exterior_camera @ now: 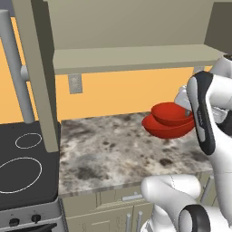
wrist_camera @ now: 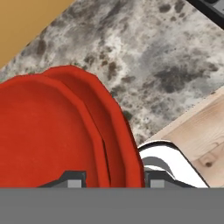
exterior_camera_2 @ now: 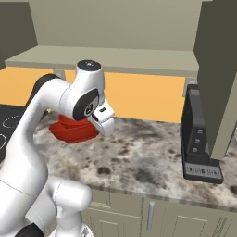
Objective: Pick up the bowls on the counter and stack them on top of one another in the open cabinet. Place the smaller bowl on top of the larger bowl.
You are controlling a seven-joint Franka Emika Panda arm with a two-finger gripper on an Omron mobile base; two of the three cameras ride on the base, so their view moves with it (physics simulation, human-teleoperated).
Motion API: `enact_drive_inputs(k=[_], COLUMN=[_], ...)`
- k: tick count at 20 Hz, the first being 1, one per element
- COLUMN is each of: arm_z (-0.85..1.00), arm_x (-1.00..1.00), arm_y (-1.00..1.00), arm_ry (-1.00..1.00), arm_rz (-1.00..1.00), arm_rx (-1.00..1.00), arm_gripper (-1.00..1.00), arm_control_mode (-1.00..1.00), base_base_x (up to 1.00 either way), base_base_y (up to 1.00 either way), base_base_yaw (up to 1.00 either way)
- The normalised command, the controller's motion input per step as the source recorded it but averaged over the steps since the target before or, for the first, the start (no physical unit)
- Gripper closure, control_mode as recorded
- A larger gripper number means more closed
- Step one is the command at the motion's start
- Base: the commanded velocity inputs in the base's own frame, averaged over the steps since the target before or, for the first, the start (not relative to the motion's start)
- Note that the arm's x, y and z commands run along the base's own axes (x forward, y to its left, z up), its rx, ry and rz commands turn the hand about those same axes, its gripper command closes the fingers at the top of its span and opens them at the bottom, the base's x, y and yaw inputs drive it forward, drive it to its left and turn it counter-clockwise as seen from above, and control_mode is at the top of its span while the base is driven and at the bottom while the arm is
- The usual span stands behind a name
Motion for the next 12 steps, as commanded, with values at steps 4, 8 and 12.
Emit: enact_drive_inputs(k=[4,8,12], arm_z=[0.46,0.42,0.42], arm_x=[-0.45,-0.43,-0.45], arm_y=[0.14,0.10,0.05], arm_ry=[-0.01,-0.06,-0.10], arm_rz=[0.07,0.06,0.05], arm_rx=[0.02,0.04,0.06], arm_gripper=[1.00,1.00,1.00], arm_control_mode=[-1.00,-1.00,-1.00], base_base_x=[0.00,0.00,0.00], base_base_y=[0.00,0.00,0.00], base_base_yaw=[0.00,0.00,0.00])
